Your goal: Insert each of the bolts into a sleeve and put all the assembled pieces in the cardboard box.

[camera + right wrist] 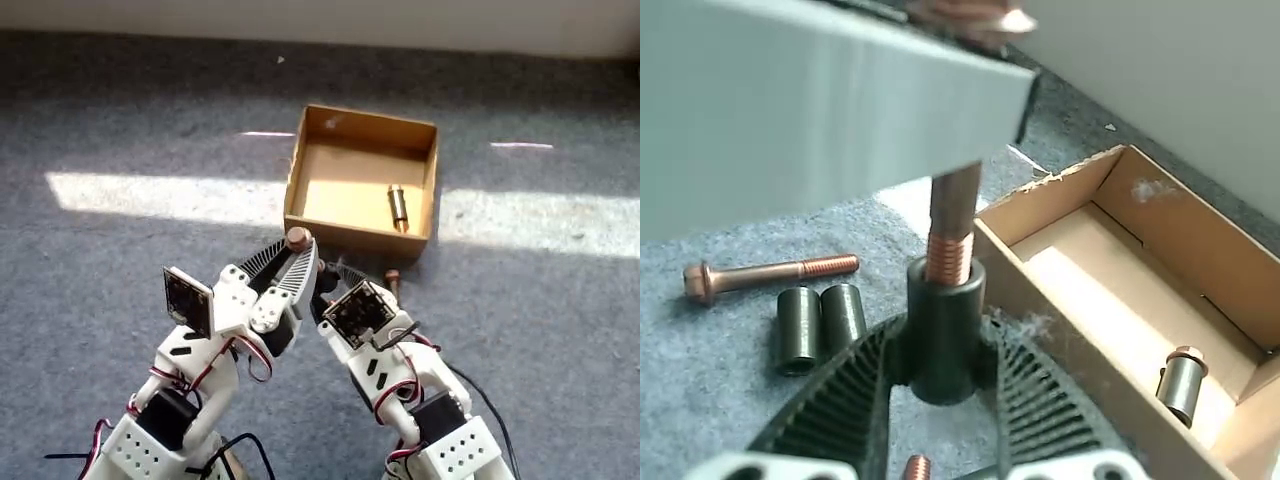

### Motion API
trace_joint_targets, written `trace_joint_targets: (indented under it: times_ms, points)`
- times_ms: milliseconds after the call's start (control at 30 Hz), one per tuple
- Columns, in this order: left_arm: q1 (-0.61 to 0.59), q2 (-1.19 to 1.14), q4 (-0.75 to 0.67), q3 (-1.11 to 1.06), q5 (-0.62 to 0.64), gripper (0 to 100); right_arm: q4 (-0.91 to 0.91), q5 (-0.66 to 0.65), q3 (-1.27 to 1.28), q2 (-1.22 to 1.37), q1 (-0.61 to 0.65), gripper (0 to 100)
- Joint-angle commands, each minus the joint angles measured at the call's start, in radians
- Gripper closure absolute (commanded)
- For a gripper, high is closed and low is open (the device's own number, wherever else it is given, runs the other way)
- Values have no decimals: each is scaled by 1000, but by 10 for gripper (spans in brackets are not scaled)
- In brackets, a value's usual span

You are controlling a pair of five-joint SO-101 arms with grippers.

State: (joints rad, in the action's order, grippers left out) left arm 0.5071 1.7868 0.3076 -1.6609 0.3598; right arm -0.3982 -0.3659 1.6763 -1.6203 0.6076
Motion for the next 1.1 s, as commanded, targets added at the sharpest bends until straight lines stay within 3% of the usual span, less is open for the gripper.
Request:
trace_joint_targets:
  times_ms: [0,500,700,900,1067]
  points:
    - [7,30,-3,-21,-46,994,4,35,133,-12,-51,993]
    - [7,28,-3,-35,-95,994,4,78,93,-13,-79,993]
    - [2,33,-3,-16,-91,994,33,69,96,-203,-67,993]
    - [4,33,2,25,-91,994,48,-91,97,-214,19,993]
    - [2,31,2,19,-91,994,140,-98,101,-219,16,993]
